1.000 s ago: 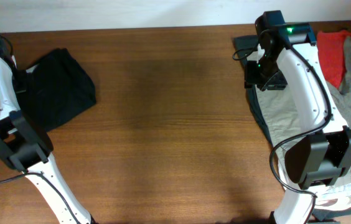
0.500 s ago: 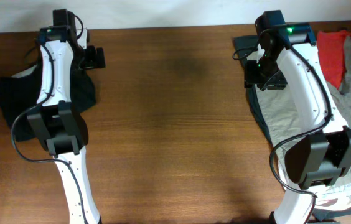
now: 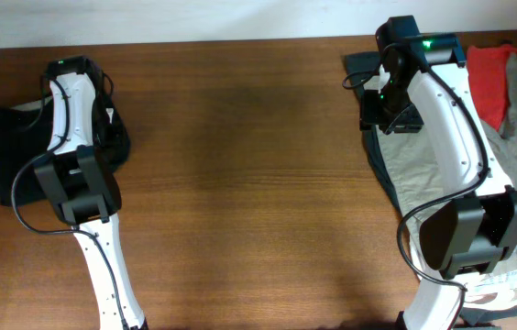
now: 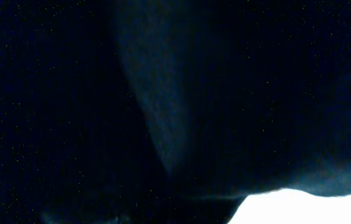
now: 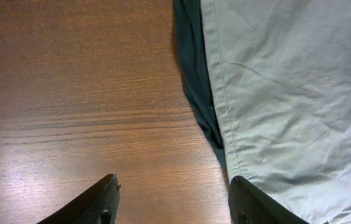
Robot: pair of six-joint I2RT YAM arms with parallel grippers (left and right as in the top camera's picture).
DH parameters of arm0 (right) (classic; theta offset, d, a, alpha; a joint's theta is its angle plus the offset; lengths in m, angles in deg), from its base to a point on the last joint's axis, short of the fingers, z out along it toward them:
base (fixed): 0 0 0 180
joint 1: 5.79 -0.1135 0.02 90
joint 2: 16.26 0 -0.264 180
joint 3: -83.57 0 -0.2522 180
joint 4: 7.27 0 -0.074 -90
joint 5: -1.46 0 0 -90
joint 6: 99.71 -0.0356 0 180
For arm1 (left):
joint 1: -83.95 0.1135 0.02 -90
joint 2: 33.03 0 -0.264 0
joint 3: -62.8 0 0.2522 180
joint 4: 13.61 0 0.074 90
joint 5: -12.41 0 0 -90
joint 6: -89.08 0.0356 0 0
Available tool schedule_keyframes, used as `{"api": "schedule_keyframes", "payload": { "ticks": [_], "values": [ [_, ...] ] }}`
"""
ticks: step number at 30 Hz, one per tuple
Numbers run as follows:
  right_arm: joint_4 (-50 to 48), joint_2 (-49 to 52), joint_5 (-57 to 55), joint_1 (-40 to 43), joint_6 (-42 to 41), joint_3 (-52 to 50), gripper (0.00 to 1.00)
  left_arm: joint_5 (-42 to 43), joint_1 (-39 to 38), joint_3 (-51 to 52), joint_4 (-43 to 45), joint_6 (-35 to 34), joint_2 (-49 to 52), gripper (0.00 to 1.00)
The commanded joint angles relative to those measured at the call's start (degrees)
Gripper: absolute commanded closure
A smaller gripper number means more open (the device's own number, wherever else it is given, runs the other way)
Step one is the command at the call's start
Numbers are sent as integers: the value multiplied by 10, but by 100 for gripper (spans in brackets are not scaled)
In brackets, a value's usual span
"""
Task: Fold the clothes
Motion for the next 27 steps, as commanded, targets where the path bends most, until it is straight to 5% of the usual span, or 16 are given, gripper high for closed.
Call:
{"api": "schedule_keyframes", "payload": {
  "ticks": [1, 7, 8, 11, 12, 15, 19, 23, 25, 27],
  "values": [
    [3, -9, -2, 5, -2, 9, 40, -57, 1, 2, -1, -12, 8, 100],
    [-4, -9, 4, 5, -5, 9, 39, -59, -8, 2, -1, -12, 3, 100],
    [-12, -9, 35, 5, -6, 9, 32, -60, -21, 2, -1, -11, -7, 100],
    [-14, -9, 53, 19, -6, 9, 30, -88, -51, 2, -1, 1, -66, 98],
    [-14, -9, 54, 29, -2, 9, 29, -88, -56, 2, -1, 1, -78, 76],
    [-44, -9, 69, 58, 14, 9, 7, -24, -75, 2, -1, 1, -104, 48],
    [-50, -8, 110, 60, 97, 8, 1, -14, -124, 33, -1, 1, -120, 41],
    [-28, -7, 131, 60, 102, 7, 1, -14, -131, 250, -1, 0, -246, 38],
    [3, -5, 136, 60, 101, 1, 1, -15, -131, 367, -1, -1, -322, 25],
    [66, -5, 135, 60, 101, 0, 1, -14, -129, 425, -1, -2, -367, 1]
  ]
}}
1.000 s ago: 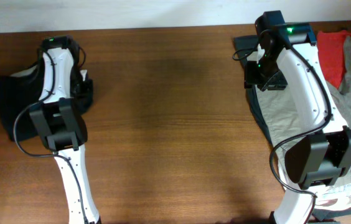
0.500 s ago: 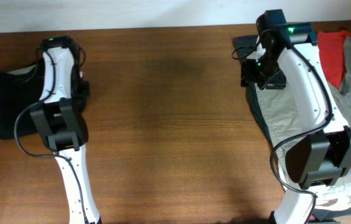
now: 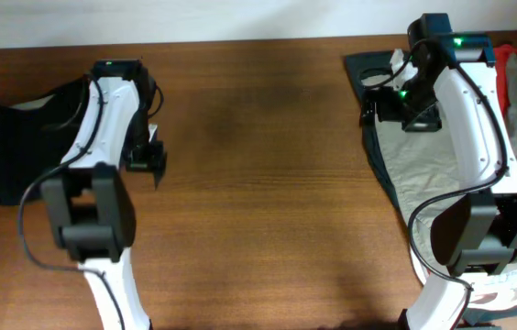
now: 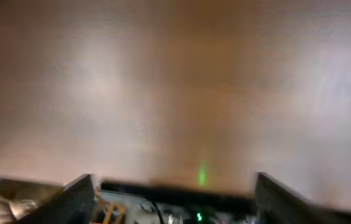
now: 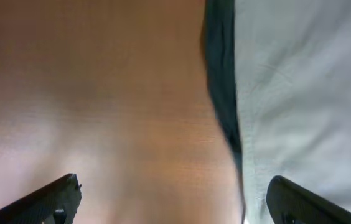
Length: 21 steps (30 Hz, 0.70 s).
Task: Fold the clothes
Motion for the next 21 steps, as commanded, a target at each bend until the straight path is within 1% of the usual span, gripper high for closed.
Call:
{"api": "schedule_keyframes", "payload": {
  "ticks": [1, 2, 4, 7, 9, 12, 14, 15, 16, 17, 18, 19, 21],
  "values": [
    [72, -6, 9, -3, 6, 0, 1, 2, 5, 104, -1, -13, -106, 1],
    [102, -6, 8, -3, 6, -1, 1, 3, 9, 125, -1, -23, -135, 1],
    [102, -15, 10, -3, 6, -19, 1, 5, 16, 145, -1, -34, -196, 1],
    [96, -58, 11, -3, 6, -93, 1, 9, 17, 150, 3, -42, -302, 1],
    [39, -116, 12, -3, 6, -166, 1, 8, 17, 151, 36, -42, -381, 1],
    [-97, -271, 12, -3, 1, -311, 1, 8, 17, 191, 160, -36, -545, 1],
    [-179, -363, 9, -3, -1, -389, 1, 8, 17, 255, 243, -15, -639, 1],
    [-217, -413, -1, -3, -16, -430, 1, 8, 17, 308, 290, -4, -695, 1],
    [-237, -443, -11, -3, -25, -454, 1, 8, 17, 337, 311, 0, -724, 1],
    [-276, -498, -19, -3, -25, -497, 1, 9, 17, 403, 350, 10, -785, 1],
    [-297, -535, -23, -3, -24, -523, 1, 8, 17, 450, 368, 10, -828, 1],
    [-305, -553, -24, -3, -24, -533, 1, 8, 17, 474, 374, 10, -848, 1],
    [-327, -604, -37, -3, -24, -558, 2, 10, 17, 521, 393, -16, -880, 1]
  ]
}}
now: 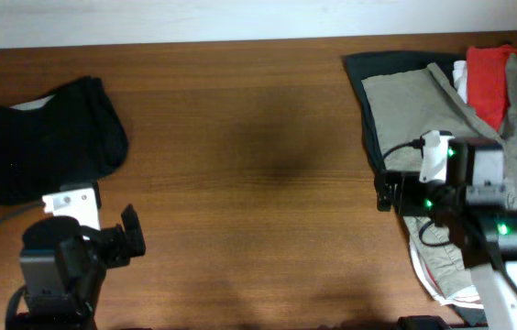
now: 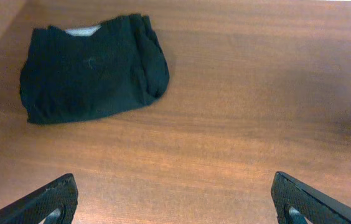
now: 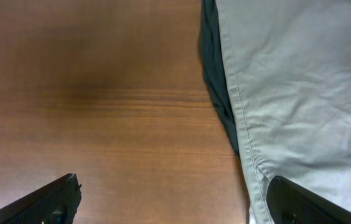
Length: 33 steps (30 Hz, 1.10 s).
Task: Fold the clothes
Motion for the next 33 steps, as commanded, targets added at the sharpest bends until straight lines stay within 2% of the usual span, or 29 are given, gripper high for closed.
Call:
{"api": "schedule_keyframes", "payload": {
  "ticks": [1, 7, 13, 18, 21, 26, 29, 32, 33],
  "values": [
    [-16, -54, -45, -2, -5, -22, 1, 6, 2, 48, 17, -10, -23, 1],
    [-14, -12, -51, -2, -5, -22, 1, 6, 2, 53, 14, -10, -11, 1],
    [-15, 111, -51, -2, -5, -24, 1, 6, 2, 53, 14, -10, -11, 1],
    [-15, 97, -51, -2, -5, -24, 1, 6, 2, 53, 14, -10, -11, 1],
    [-9, 28, -51, -2, -4, -25, 1, 6, 2, 53, 14, -10, -11, 1],
    [-26, -151, -71, -2, -2, -48, 1, 6, 2, 53, 14, -10, -11, 1],
    [-154, -290, -68, -2, 10, -193, 1, 6, 2, 53, 14, -10, -11, 1],
    [-354, -474, -48, -3, 10, -404, 1, 6, 2, 53, 14, -10, -11, 1],
    [-393, -509, -49, -8, 10, -440, 1, 6, 2, 53, 14, -10, -11, 1]
  ]
}}
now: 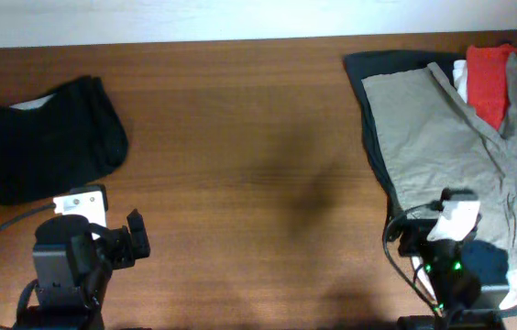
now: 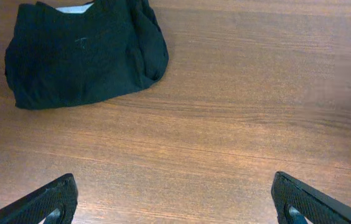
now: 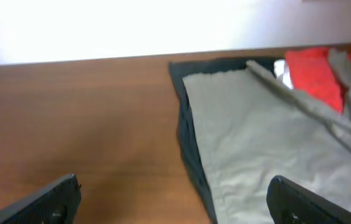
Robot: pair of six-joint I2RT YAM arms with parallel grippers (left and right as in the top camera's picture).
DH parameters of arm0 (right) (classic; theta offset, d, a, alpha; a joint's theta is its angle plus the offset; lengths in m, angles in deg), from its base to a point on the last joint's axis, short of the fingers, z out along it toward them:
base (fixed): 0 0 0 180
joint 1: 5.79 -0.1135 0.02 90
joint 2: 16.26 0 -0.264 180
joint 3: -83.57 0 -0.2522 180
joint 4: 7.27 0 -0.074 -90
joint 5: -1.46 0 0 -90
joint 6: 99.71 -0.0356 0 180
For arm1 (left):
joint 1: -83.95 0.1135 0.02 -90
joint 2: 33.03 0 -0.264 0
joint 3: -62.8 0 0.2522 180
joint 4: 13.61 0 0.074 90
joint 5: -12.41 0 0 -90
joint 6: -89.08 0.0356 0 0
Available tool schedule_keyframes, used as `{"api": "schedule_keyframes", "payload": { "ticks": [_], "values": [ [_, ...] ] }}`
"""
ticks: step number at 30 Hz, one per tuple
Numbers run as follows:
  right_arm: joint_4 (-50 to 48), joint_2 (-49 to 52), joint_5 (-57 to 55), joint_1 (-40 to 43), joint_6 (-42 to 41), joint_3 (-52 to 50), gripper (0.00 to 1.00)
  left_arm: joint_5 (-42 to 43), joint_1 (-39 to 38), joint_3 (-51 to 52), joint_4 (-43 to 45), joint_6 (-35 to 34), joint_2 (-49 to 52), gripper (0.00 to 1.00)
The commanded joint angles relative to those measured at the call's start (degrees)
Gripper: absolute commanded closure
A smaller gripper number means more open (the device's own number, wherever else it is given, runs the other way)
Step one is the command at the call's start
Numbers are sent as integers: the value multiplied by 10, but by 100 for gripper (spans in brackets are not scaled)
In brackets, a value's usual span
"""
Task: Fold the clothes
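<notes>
A folded black garment (image 1: 48, 137) lies at the far left of the table, also in the left wrist view (image 2: 82, 53). A pile of unfolded clothes sits at the right: khaki trousers (image 1: 433, 137) on top, a dark green piece (image 1: 373, 128) under them, a red garment (image 1: 488, 78) and a grey shirt. My left gripper (image 2: 174, 202) hangs open over bare wood at the front left. My right gripper (image 3: 174, 198) is open at the front right, beside the pile's left edge, with the khaki trousers (image 3: 256, 143) ahead.
The wooden table (image 1: 240, 183) stretches between the two heaps. A white wall (image 3: 101, 25) runs along the far edge. White printed cloth shows at the front right under the right arm.
The right arm has drawn back toward the front edge and its camera now looks toward the far wall. The left arm has barely shifted. Both grippers stay open.
The left arm lay over the black garment at the far left while the right arm reached to the pile's far corner. Then the left arm stood beside the garment. Later both arms were back at the front edge, grippers open and empty, the black garment lying folded.
</notes>
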Motion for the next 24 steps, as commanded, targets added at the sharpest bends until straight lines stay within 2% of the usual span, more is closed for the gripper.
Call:
{"api": "schedule_keyframes", "payload": {
  "ticks": [1, 4, 6, 8, 9, 10, 24],
  "values": [
    [-106, -111, 6, -11, 4, -118, 1, 6, 2, 1, 2, -5, -1, 1],
    [-270, -166, -25, -21, 19, -220, 1, 6, 2, 1, 2, -6, -1, 1],
    [-328, -166, -31, -21, 48, -259, 2, 6, 2, 1, 2, -5, -1, 1],
    [-277, -166, -28, -21, 109, -259, 2, 6, 2, 1, 2, -5, -1, 1],
    [-205, -166, -28, -21, 110, -259, 1, 6, 2, 1, 2, -5, -1, 1],
    [-197, -166, -28, -21, 104, -259, 1, 6, 2, 1, 2, -5, -1, 1],
    [-198, -166, -28, -21, 105, -259, 1, 6, 2, 1, 2, -5, -1, 1]
  ]
}}
